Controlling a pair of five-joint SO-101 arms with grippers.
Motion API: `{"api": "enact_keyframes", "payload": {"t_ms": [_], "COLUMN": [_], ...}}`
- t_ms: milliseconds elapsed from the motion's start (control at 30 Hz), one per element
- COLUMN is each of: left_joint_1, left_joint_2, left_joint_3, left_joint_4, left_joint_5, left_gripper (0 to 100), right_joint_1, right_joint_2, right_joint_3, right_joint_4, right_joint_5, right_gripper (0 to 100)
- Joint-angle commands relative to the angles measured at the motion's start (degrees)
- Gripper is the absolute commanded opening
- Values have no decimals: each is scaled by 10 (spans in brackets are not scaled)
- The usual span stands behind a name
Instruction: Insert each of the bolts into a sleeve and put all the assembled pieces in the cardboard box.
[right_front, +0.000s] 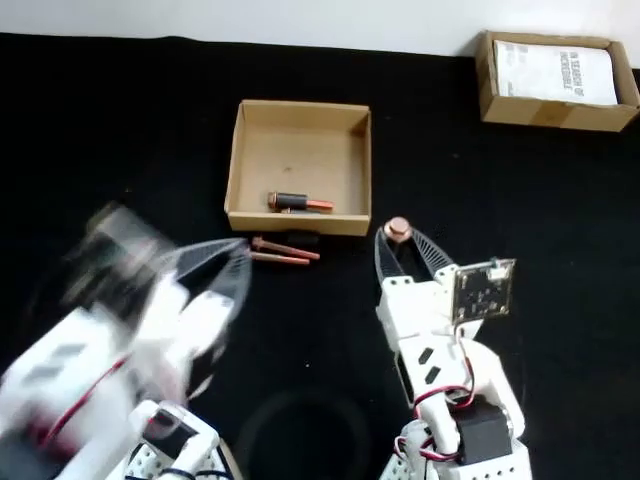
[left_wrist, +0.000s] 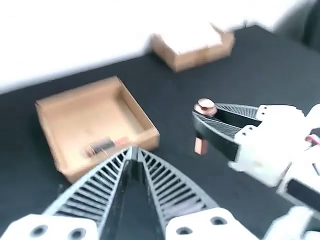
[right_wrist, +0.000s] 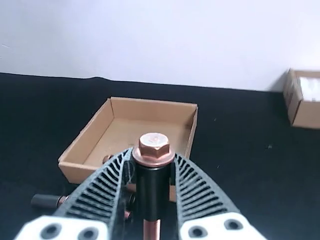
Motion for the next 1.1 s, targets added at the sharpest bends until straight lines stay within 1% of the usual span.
{"api": "enact_keyframes", "payload": {"t_ms": [0, 133, 200, 333, 433, 567, 667, 800, 900, 967, 1067], "left_joint_1": [-74, -178, -222, -329, -376, -427, -446, -467, -470, -471, -479], "left_joint_2": [-107, -244, -298, -270, -278, -283, -283, -283, -283, -283, -284], "left_joint_3": [67, 204, 271, 343, 424, 530, 586, 635, 671, 707, 732], "left_joint_4": [2, -6, -22, -46, -100, -117, -117, -117, -122, -151, -219], "left_joint_5": [-29, -64, -66, -63, -63, -63, -54, 35, 97, 116, 107], "left_gripper": [9, 9, 9, 9, 9, 9, 9, 9, 9, 9, 9], "right_joint_1": [8, 7, 5, -17, -40, -73, -88, -100, -102, -101, -99], "right_joint_2": [119, 317, 421, 591, 698, 811, 881, 966, 1024, 1062, 1116], "right_joint_3": [-134, -286, -362, -502, -593, -689, -744, -795, -826, -847, -883], "right_joint_4": [0, 0, 0, 0, 0, 2, 2, 2, 0, 0, 0], "right_joint_5": [6, 9, 35, 107, 171, 268, 353, 455, 520, 557, 595], "right_gripper": [6, 6, 6, 6, 6, 6, 6, 6, 6, 6, 6]}}
